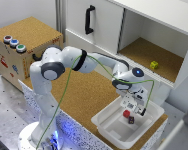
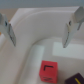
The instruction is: Go towards the white box and store the pink object
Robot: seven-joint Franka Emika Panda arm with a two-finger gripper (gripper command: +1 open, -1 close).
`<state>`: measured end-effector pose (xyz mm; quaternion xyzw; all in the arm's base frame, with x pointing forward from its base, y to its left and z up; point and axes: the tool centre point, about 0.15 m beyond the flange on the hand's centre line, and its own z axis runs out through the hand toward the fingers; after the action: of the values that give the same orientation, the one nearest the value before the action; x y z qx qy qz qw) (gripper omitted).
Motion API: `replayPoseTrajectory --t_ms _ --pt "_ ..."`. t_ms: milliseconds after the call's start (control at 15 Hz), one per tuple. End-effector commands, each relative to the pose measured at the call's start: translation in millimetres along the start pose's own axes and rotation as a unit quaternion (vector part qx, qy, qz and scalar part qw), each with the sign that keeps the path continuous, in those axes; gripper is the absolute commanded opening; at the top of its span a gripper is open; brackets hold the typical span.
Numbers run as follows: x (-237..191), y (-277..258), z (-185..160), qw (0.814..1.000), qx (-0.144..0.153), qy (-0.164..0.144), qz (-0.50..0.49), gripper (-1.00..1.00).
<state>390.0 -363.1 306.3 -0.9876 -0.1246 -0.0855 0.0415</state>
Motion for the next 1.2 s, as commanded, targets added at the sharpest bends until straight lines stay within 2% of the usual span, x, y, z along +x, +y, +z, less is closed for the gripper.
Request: replayPoseTrajectory --t_ms 0,200,667,867,1133 --pt "6 -73 -49 0.999 -0.02 0.021 -0.021 1.0" --pt "5 -125 -65 0.999 -0.028 0.022 -0.035 1.0" --pt "4 -238 -67 0.997 0.002 0.017 -0.076 1.0" --pt "12 -277 -67 0.995 0.017 0.017 -0.093 1.0" --pt "24 -338 -55 0.991 0.056 0.009 -0.118 1.0"
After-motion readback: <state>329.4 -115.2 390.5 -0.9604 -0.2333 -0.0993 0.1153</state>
